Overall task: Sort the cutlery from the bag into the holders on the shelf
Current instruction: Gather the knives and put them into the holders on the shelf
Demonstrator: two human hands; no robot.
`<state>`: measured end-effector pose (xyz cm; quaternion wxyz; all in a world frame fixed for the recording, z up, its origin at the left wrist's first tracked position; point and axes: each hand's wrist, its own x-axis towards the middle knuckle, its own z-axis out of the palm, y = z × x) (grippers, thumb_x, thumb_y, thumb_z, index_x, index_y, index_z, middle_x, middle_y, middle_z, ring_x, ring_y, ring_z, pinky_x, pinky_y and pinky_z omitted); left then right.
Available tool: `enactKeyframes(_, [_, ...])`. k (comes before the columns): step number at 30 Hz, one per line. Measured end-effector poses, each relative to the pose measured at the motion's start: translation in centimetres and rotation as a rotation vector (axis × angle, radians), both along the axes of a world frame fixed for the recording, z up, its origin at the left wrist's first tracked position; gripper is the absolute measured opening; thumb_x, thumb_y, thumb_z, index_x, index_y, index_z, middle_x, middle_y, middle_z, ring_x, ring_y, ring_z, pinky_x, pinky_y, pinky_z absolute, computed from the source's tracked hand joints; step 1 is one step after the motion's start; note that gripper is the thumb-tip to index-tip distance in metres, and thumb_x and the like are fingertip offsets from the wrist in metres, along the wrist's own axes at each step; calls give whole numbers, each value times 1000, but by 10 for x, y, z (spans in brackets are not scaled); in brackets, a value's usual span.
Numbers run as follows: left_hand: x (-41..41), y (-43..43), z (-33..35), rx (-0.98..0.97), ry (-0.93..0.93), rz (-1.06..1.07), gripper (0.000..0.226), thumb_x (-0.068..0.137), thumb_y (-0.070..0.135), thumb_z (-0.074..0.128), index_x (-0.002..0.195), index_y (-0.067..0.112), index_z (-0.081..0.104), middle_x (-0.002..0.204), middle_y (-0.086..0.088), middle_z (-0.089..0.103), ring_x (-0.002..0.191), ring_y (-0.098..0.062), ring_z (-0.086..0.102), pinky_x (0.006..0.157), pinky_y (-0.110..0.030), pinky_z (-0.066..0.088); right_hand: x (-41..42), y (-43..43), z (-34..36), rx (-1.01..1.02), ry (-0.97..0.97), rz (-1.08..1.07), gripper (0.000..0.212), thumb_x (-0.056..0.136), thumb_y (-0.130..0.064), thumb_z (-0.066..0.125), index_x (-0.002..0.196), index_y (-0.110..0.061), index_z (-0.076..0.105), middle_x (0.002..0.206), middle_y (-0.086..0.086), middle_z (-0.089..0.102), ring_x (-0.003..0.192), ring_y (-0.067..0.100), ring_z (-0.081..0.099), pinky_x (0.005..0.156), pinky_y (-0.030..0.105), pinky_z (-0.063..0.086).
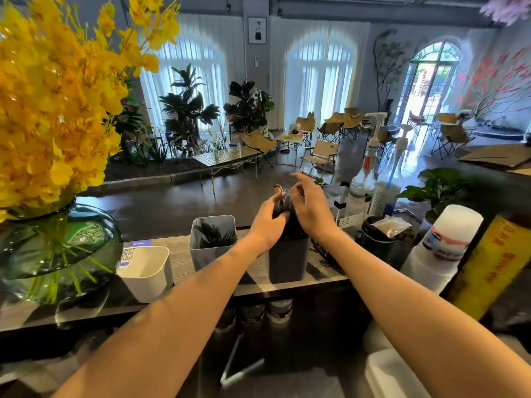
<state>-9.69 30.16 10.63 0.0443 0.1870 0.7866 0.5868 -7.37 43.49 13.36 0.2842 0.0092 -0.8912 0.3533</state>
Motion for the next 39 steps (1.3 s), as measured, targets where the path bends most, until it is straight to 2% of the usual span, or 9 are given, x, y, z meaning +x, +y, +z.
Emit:
enactKeyframes(2, [4,0,1,-28,48,3,50,102,22,54,151,22,42,149,-2,48,137,-17,44,118,-35,35,-5,-2,-5,112,-135,-8,36,107,-34,34,136,-29,56,127,3,64,120,25,52,103,47,42])
enactKeyframes(7, [3,-5,-1,-61,149,38,57,100,13,55,153,23,38,155,-3,42,141,-16,38,111,-22,28,-13,9,-30,293,-301,40,44,95,-52,12,86,-33,51,98,1,64,93,29,58,89,56,48])
enactKeyframes(10, [4,-10,4,-95,266,29,66,97,8,58,155,26,33,155,1,35,136,-6,33,108,-19,25,2,9,-29,163,-187,0,34,106,-38,29,112,-32,62,117,0,61,110,23,52,100,45,42])
enactKeyframes(14, [-4,-15,3,-207,488,-17,69,94,4,54,155,29,32,155,5,31,145,-11,29,116,-25,27,4,13,-24,148,-70,-44,41,108,-22,40,147,-14,47,150,9,47,139,26,38,115,38,29])
enactKeyframes(21, [-8,-8,-15,-610,547,-111,56,107,31,35,161,18,22,169,4,15,155,-12,6,127,-40,10,0,13,-33,14,-317,187,44,110,-21,33,154,-18,38,154,5,46,139,23,45,108,25,32])
enactKeyframes(25, [-8,-8,-24,-625,515,-100,58,109,37,29,162,19,14,170,5,8,155,-9,-4,127,-44,0,-10,13,-39,-41,-306,179,45,107,-19,35,151,-15,43,149,7,51,137,23,48,115,29,36])
enactKeyframes(29, [-13,-5,-22,-594,645,-35,61,107,34,34,162,20,13,170,1,2,156,-16,-9,127,-42,-6,-7,9,-33,-108,-170,126,44,108,-13,35,151,-10,42,137,-10,47,126,3,43,97,-3,24])
enactKeyframes(34, [-24,-3,-18,-661,384,-31,59,108,36,27,162,19,9,170,-4,-9,155,-23,-14,127,-44,-4,-14,11,-42,170,-282,191,56,109,-42,22,158,-16,32,162,1,35,150,13,29,125,36,21])
enactKeyframes(39, [-22,-3,-25,-572,401,-78,59,108,29,27,162,12,9,170,-3,1,156,-17,-3,127,-36,1,-17,13,-35,402,-393,189,56,109,-35,20,162,-17,17,170,8,12,157,18,7,128,40,9])
